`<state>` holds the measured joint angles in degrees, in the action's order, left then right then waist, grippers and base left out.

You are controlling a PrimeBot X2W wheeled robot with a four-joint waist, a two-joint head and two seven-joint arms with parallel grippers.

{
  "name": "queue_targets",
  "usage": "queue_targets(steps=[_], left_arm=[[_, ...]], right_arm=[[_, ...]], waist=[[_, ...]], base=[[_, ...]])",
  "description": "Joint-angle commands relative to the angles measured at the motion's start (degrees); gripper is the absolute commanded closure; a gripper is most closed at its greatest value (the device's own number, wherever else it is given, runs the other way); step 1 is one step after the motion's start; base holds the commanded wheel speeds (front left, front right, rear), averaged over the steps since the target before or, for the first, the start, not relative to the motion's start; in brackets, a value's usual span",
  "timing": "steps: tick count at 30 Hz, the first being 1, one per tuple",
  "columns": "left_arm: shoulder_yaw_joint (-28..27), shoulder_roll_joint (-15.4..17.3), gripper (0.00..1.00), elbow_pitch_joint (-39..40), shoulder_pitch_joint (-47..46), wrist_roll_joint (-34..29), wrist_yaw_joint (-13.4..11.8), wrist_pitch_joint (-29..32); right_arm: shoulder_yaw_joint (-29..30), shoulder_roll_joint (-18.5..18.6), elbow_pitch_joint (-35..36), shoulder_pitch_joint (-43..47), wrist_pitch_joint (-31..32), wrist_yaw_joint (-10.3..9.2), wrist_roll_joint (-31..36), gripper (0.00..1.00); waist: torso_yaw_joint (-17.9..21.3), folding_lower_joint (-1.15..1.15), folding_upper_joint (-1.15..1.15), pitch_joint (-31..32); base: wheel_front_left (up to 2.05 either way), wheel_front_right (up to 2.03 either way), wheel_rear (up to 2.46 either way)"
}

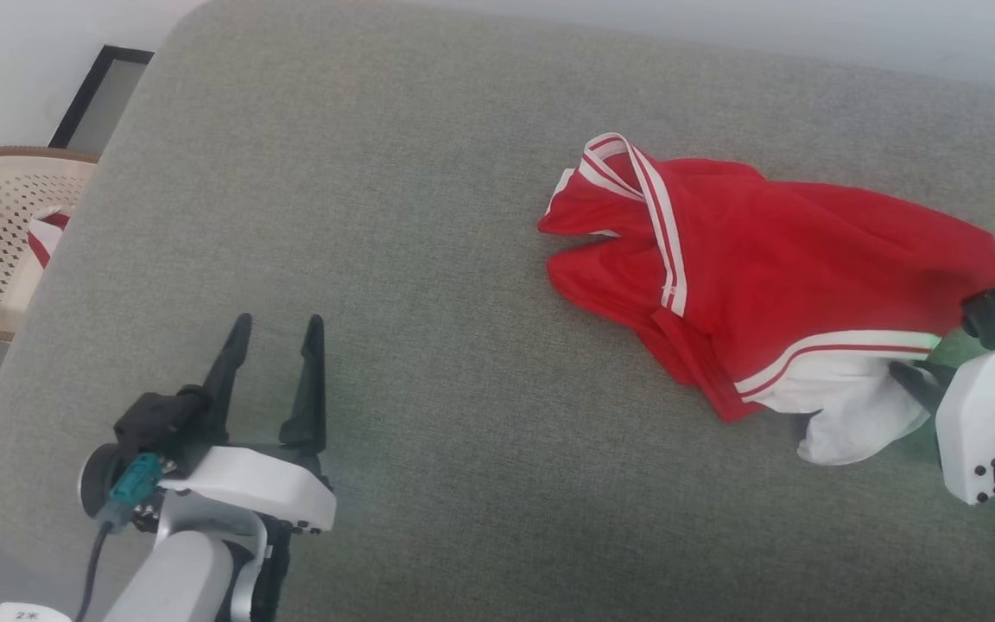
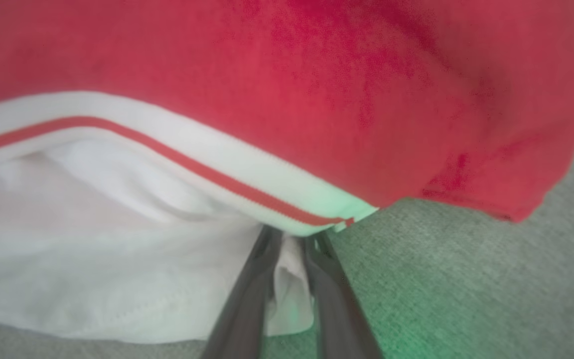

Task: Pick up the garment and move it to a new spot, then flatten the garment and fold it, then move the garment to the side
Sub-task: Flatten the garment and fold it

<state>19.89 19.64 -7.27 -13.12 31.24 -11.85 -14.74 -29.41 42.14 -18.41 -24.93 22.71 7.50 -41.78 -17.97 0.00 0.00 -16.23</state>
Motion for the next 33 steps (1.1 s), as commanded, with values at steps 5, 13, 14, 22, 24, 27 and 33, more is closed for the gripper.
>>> queue_targets(steps=[5, 13, 14, 22, 24, 27, 33], left_arm=[[-1.0, 0.6, 0.00, 0.1, 0.3, -0.3, -0.4, -0.3], [-1.3, 1.2, 0.00, 0.6, 0.6, -0.1, -0.5, -0.3], [-1.3, 1.2, 0.00, 0.6, 0.5, -0.1, -0.5, -0.3], [-0.4, 1.0, 0.00, 0.3, -1.2, -0.2, -0.1, -0.1], [-0.2, 0.9, 0.00, 0.2, -1.5, -0.3, 0.0, 0.0], [0.3, 0.9, 0.00, 0.0, -1.8, -0.3, 0.2, 0.3], [0.6, 1.4, 0.00, -0.3, -2.6, 0.1, 0.6, 0.9]], right_arm=[[1.4, 1.0, 1.3, 1.0, 0.6, -0.06, -0.4, 1.00], [9.5, 6.8, 4.8, 2.4, 2.7, -0.05, -2.0, 1.00], [10.7, 7.4, 4.7, 2.8, 3.2, -0.05, -2.2, 1.00], [20.0, 9.1, -2.0, 6.9, 5.2, -0.05, -3.3, 1.00], [20.3, 8.4, -3.9, 7.2, 5.3, -0.05, -3.2, 1.00], [19.9, 7.0, -7.0, 6.9, 5.0, -0.04, -3.0, 1.00], [17.2, 3.4, -12.1, 4.7, 3.7, 0.00, -2.4, 0.38]], waist=[[1.4, 0.00, 0.00, 0.8], [4.0, 0.00, 0.00, 1.6], [4.2, 0.00, 0.00, 1.6], [4.7, 0.00, 0.00, 0.8], [4.4, 0.00, 0.00, 0.6], [3.9, 0.00, 0.00, 0.2], [3.7, 0.00, 0.00, 0.8]], base=[[0.00, 0.00, 0.00], [0.00, 0.00, 0.00], [0.00, 0.00, 0.00], [0.00, 0.00, 0.00], [0.00, 0.00, 0.00], [0.00, 0.00, 0.00], [0.00, 0.00, 0.00]])
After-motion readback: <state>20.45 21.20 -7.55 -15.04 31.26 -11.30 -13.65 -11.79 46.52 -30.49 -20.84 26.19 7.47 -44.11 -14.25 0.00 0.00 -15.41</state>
